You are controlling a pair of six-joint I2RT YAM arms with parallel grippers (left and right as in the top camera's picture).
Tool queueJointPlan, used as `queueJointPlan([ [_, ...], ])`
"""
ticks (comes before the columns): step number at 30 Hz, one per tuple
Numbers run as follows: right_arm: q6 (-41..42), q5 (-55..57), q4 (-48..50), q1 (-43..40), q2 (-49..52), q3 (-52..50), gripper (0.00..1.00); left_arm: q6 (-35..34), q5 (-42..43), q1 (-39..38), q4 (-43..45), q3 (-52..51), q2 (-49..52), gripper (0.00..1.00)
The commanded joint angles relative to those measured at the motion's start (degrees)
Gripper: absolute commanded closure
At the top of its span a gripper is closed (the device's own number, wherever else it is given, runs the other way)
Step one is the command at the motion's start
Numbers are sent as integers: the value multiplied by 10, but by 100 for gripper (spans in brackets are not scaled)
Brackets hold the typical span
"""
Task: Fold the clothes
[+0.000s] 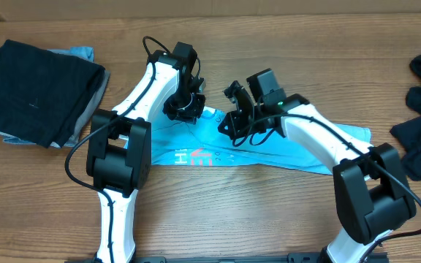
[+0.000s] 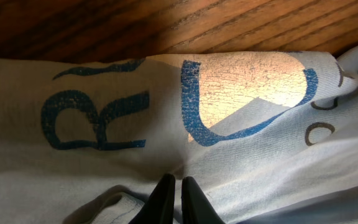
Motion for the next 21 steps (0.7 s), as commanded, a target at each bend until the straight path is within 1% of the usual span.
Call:
queueJointPlan([
  [1,43,54,23,15,5,-23,95,11,-3,1,0,-4,-2,90],
  [8,59,56,104,37,5,-73,95,11,-1,1,10,-3,-2,90],
  [11,76,76,152,45,5,-97,95,11,-1,1,13,-3,-2,90],
  [12,77,78,165,47,5,-103,96,11,-1,1,15,-3,-2,89],
  [15,78,78,183,53,5,-109,96,11,-1,1,22,-3,-2,75],
  [18,107,117,192,57,5,-113,96,10,3,1,22,-3,-2,72],
  [21,114,148,193,64,5,-113,96,10,3,1,22,-3,-2,70],
])
